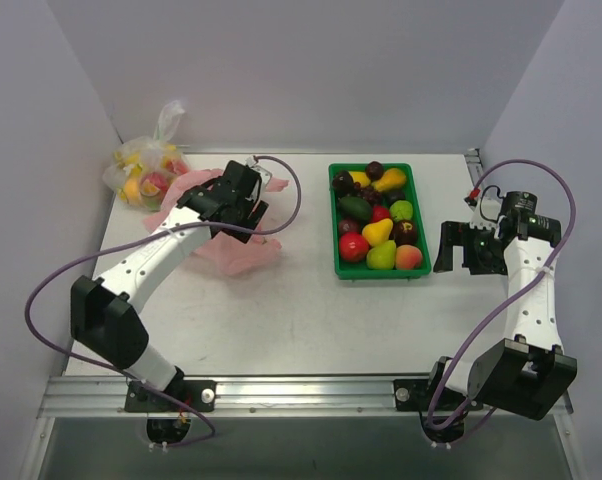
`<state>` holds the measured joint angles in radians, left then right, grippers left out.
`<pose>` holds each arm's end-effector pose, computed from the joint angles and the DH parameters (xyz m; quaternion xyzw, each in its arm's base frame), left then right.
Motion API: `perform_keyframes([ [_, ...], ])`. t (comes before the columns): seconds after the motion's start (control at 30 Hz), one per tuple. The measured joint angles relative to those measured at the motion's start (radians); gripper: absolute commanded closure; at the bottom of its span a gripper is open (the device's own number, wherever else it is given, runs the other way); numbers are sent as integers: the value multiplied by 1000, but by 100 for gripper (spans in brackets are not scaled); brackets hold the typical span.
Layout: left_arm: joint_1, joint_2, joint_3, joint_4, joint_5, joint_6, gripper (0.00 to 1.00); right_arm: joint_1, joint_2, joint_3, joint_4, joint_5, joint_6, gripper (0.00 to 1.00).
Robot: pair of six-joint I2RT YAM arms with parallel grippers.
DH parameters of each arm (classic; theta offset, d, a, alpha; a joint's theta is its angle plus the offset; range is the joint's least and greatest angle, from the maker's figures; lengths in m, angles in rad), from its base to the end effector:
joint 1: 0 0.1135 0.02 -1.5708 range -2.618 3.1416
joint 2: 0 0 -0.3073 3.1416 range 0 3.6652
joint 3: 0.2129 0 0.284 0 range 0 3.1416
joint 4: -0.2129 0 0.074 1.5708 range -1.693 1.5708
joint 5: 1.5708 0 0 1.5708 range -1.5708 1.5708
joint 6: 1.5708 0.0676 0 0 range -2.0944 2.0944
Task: Place the fake fruits into the plastic bag and tie a complex knot
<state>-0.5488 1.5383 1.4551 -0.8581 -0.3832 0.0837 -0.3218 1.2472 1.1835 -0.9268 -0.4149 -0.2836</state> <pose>0.3306 -0.1726 0.3469 0.2343 0.9055 0.1062 0.3375 0.2720 -0.0620 0.3334 -0.0410 0.9386 0.1049 0.3261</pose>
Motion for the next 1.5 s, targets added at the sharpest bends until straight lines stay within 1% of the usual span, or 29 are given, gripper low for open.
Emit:
perform_keyframes([
  [0.03, 0, 31, 0, 8, -12, -8, 24, 0, 0, 0, 0, 0, 0, 0],
  [0.1, 1, 82, 0, 11, -21, -21, 33, 0, 0, 0, 0, 0, 0, 0],
  [0.13, 2, 103, 0, 11, -21, -25, 45, 0, 0, 0, 0, 0, 0, 0],
  [0.2, 6, 133, 4, 10, -8, -33, 56, 0, 0, 0, 0, -1, 0, 0],
  [0.23, 10, 142, 6, 9, 3, -35, 69, 0, 0, 1, 0, -1, -1, 0],
  [0.3, 31, 143, 23, 2, 71, -47, 86, 0, 0, 3, 0, -1, -1, 0],
  [0.37, 68, 132, 53, 2, 163, -61, 100, 0, 0, 8, -1, -1, -2, 0],
  [0.47, 140, 92, 104, 3, 334, -96, 100, 0, 0, 21, 0, -1, -4, 0],
  [0.6, 229, -19, 154, 6, 584, -158, 100, 0, 0, 41, -2, -2, -7, 0],
  [0.73, 304, -127, 150, 27, 845, -243, 100, 1, 0, 68, -5, -19, -13, 0],
  [0.8, 351, -174, 84, 85, 990, -296, 100, 1, 0, 79, -6, -37, -17, 0],
  [0.87, 405, -201, -31, 167, 1157, -357, 100, 1, 0, 84, -7, -58, -23, 0],
  [0.93, 448, -215, -201, 324, 1296, -435, 100, 1, 0, 86, -8, -80, -30, 0],
  [1.0, 481, -210, -425, 559, 1410, -590, 100, 1, 1, 88, -10, -100, -33, 0],
  [1.07, 514, -187, -641, 800, 1466, -750, 100, 1, 4, 89, -10, -116, -35, 0],
  [1.1, 526, -171, -718, 882, 1482, -805, 100, 2, 6, 89, -11, -122, -35, 0],
  [1.17, 543, -143, -806, 988, 1514, -872, 100, 3, 10, 89, -12, -133, -36, 0],
  [1.3, 576, -126, -830, 1156, 1565, -931, 100, 23, 10, 89, -10, -145, -38, 0],
  [1.37, 596, -126, -828, 1218, 1578, -945, 100, 55, 10, 88, 3, -143, -34, 1],
  [1.4, 603, -123, -826, 1238, 1586, -949, 100, 74, 9, 86, 14, -140, -31, 2],
  [1.5, 608, -109, -816, 1279, 1604, -966, 100, 135, 1, 75, 59, -123, -25, 10],
])
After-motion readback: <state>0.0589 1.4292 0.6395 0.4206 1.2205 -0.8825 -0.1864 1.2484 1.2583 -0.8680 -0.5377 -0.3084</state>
